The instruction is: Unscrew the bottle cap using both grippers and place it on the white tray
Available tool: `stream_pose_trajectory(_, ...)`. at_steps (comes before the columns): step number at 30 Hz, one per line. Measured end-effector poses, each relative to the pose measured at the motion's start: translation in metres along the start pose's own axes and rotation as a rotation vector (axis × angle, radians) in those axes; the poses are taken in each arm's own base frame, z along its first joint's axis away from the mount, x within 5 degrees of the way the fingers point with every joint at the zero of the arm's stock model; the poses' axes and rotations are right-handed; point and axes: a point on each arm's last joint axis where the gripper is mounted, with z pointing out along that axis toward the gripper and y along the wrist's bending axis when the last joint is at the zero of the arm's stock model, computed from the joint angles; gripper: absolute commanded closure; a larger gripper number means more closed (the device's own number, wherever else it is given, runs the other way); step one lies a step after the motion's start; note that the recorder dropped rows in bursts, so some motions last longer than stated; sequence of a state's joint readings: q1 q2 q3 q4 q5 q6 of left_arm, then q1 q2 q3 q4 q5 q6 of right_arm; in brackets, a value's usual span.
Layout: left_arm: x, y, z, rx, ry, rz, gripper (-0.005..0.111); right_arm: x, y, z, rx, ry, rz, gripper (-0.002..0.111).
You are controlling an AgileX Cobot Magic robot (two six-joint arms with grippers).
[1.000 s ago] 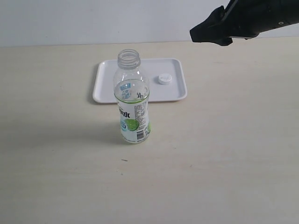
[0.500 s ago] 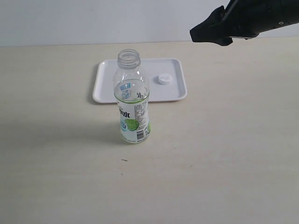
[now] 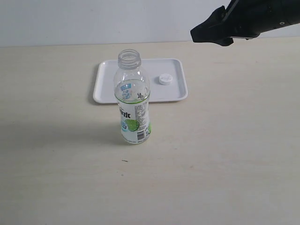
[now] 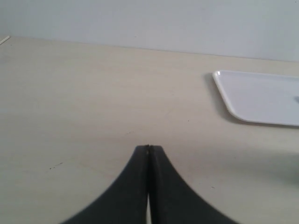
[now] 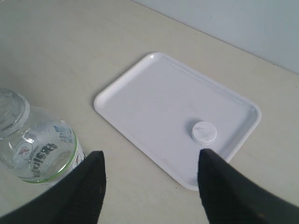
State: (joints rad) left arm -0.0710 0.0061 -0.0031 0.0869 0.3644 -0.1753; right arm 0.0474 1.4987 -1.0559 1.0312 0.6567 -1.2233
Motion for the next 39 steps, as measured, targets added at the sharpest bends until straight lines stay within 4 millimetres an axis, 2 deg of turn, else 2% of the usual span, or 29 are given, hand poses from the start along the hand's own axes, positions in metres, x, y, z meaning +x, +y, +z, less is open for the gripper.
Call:
stream_pose_trajectory(11,0.0,0.0,0.0,0.0,0.001,0.0,0.107,0.0,-0.001,0.0,0.015,-0.005,0.0,0.052)
stream_pose_trajectory(21,0.0,0.0,0.0,0.0,0.001,0.0,0.107,-0.005,-0.029,0.002,0.29,-0.082,0.001,0.052)
stream_pose_trajectory(29,0.0,0.0,0.0,0.0,0.001,0.001,0.107,-0.005,-0.035,0.003,0.339,-0.098,0.034,0.052)
stream_pose_trajectory(32,0.0,0.0,0.0,0.0,0.001,0.001,0.107,-0.013,-0.029,-0.01,0.35,-0.143,0.049,0.052)
stream_pose_trajectory(36,0.0,0.0,0.0,0.0,0.001,0.001,0.107,-0.026,-0.01,-0.048,0.374,-0.238,0.018,0.052)
stream_pose_trajectory(39,0.0,0.0,0.0,0.0,0.001,0.001,0.107,-0.021,0.007,-0.076,0.414,-0.306,0.015,0.052)
